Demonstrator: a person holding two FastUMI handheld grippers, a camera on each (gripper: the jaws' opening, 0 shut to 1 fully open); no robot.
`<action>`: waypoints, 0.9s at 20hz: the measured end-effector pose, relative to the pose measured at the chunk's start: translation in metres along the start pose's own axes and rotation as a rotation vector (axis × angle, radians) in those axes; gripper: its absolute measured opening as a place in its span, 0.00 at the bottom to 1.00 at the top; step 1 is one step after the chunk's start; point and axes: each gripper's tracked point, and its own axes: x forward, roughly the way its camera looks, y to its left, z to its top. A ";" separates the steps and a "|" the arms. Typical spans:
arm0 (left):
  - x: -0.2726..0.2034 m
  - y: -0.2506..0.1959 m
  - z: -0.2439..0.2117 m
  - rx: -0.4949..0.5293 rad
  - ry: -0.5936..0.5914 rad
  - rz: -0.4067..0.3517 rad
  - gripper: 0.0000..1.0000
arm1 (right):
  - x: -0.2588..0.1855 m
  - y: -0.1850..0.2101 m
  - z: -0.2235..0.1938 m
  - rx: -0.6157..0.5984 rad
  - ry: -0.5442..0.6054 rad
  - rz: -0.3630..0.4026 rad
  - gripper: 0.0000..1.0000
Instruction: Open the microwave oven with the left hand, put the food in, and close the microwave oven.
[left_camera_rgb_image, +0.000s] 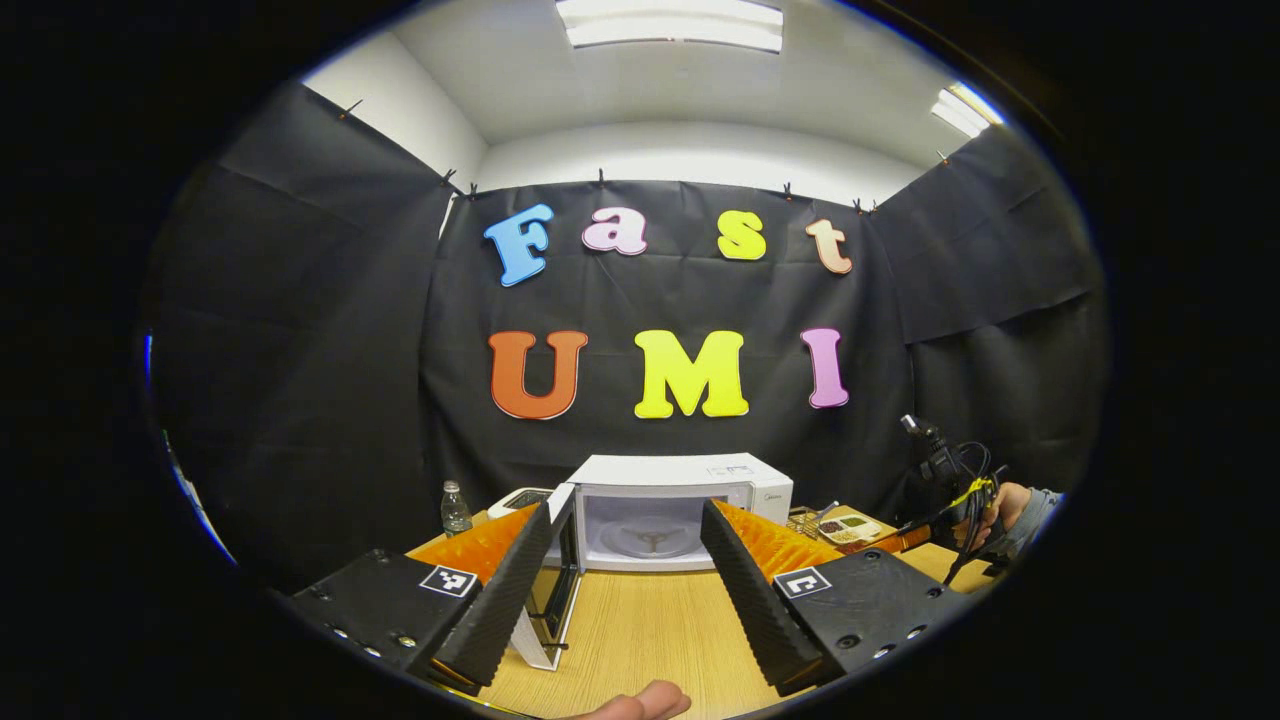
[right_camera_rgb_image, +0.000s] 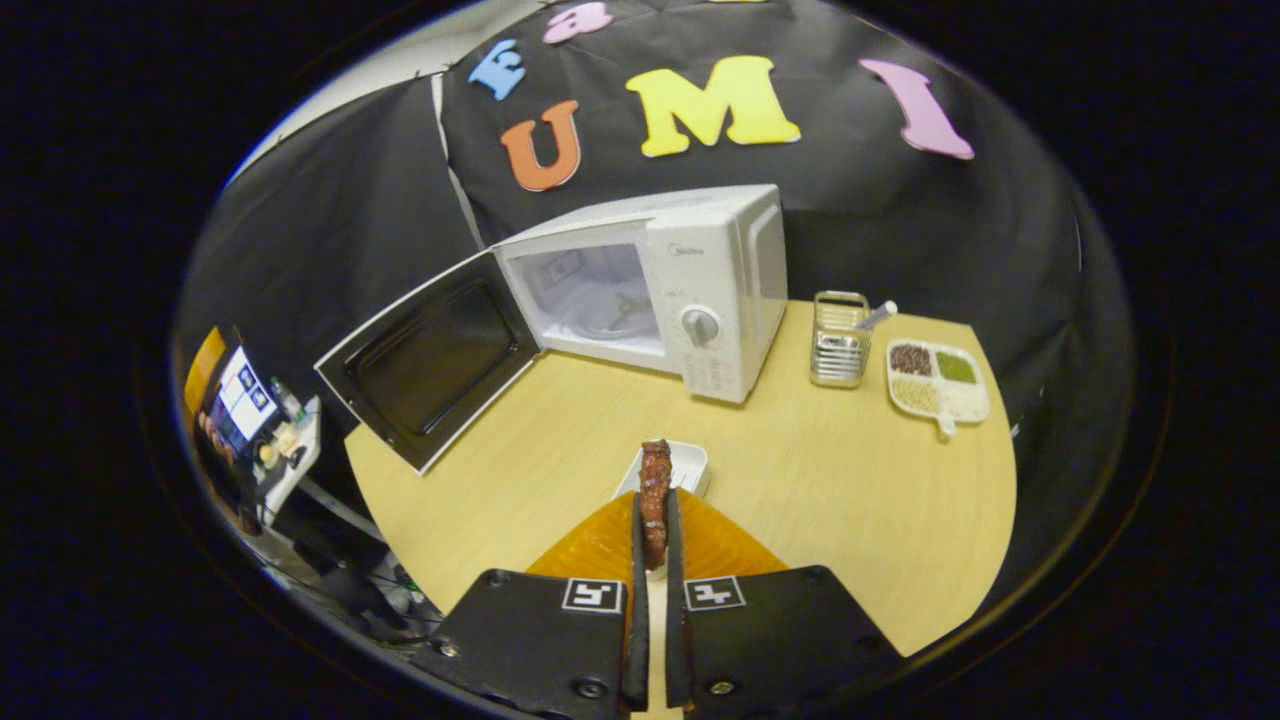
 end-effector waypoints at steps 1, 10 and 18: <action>-0.001 0.002 -0.002 0.001 0.001 0.000 0.92 | 0.003 0.012 0.004 -0.054 -0.021 -0.009 0.10; -0.007 0.023 -0.019 -0.030 0.024 -0.013 0.92 | 0.076 0.096 0.062 -0.233 -0.215 -0.140 0.10; -0.009 0.035 -0.027 -0.038 0.047 -0.015 0.92 | 0.183 0.115 0.123 0.072 -0.379 -0.258 0.10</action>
